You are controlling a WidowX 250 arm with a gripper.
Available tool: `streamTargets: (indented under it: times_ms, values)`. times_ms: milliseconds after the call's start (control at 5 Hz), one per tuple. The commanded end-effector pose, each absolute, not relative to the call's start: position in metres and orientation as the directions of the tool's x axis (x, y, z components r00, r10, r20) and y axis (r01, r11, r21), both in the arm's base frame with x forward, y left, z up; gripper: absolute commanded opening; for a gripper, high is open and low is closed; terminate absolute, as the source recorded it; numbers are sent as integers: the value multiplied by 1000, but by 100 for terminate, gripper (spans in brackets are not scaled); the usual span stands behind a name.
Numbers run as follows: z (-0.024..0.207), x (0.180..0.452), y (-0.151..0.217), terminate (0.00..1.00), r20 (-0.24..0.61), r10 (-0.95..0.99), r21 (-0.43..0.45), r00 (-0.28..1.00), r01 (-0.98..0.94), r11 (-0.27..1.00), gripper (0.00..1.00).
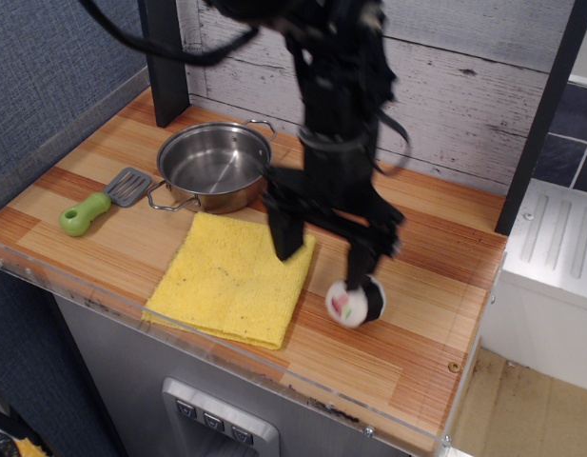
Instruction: Place the black and white vegetable to the right of the yellow cloth.
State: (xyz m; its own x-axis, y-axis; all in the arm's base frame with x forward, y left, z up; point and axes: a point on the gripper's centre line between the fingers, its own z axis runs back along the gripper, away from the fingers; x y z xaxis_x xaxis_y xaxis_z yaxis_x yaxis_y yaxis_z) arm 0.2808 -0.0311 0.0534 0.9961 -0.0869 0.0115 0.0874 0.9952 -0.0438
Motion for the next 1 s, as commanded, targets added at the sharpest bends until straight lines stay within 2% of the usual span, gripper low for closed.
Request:
streamTargets:
  times_ms: [0, 600, 800]
  values:
    - [93, 306, 52, 0, 133, 119, -45, 984, -114, 992, 100]
    - [94, 309, 50, 0, 147, 84, -53, 986, -77, 996, 100]
    - [94, 309, 50, 100, 147, 84, -53, 986, -77, 996, 100]
